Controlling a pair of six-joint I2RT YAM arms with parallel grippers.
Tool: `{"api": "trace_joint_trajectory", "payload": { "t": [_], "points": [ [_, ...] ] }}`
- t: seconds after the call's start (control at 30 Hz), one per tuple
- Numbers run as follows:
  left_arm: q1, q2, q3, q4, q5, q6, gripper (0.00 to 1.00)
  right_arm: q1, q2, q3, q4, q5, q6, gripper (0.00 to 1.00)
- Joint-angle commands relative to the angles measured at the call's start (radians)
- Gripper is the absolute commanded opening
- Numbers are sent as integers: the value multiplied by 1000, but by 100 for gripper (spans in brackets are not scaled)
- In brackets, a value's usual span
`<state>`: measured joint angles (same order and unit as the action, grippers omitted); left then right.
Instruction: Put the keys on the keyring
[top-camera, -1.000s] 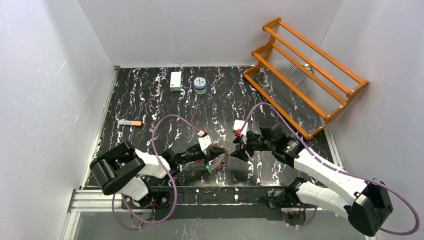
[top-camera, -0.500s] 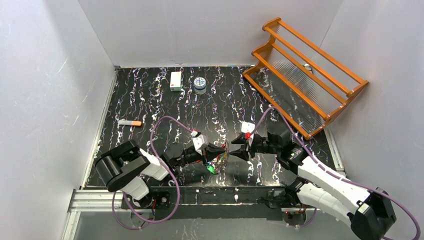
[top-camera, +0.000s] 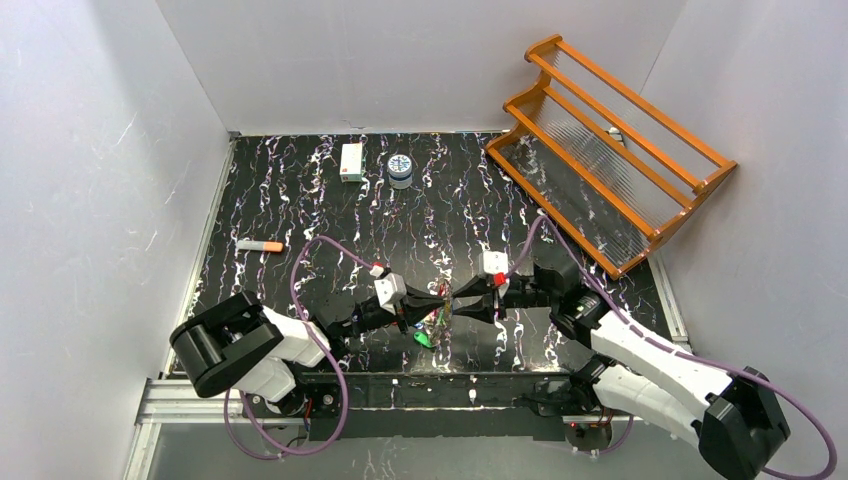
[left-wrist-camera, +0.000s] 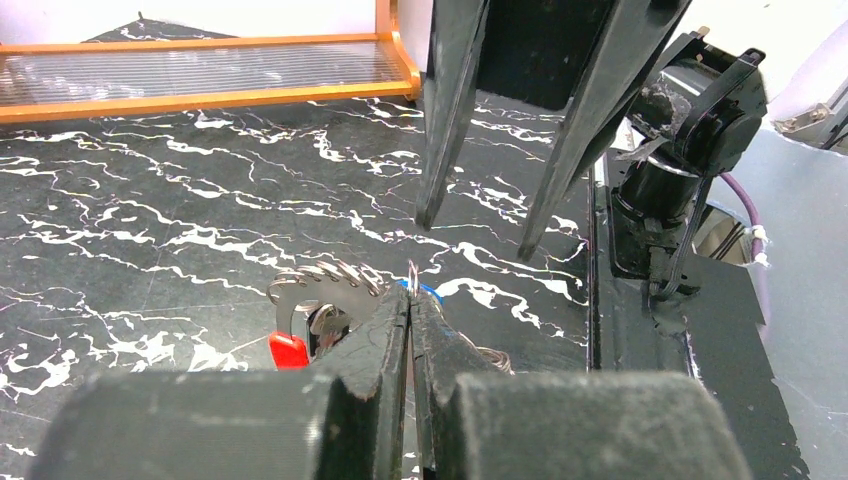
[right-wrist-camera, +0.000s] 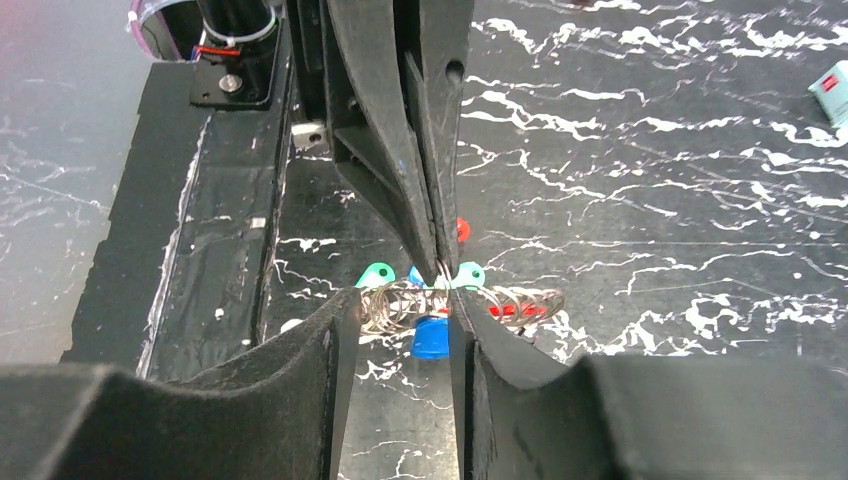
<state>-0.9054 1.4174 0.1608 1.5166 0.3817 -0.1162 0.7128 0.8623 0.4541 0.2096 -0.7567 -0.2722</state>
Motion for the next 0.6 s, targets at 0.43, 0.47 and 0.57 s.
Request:
{"api": "trace_joint_trajectory", "payload": {
  "t": [0.43, 0.47, 0.57],
  "points": [
    [-1, -40, 0, 194, 3, 0, 0, -4, 76, 22, 27, 59, -48, 46],
    [-2, -40, 2, 193, 4, -2, 0, -5, 81, 23, 29, 59, -50, 46],
    [-1, -40, 3, 194, 3, -2, 0, -5, 101, 28, 33, 52, -52, 45]
  ]
}}
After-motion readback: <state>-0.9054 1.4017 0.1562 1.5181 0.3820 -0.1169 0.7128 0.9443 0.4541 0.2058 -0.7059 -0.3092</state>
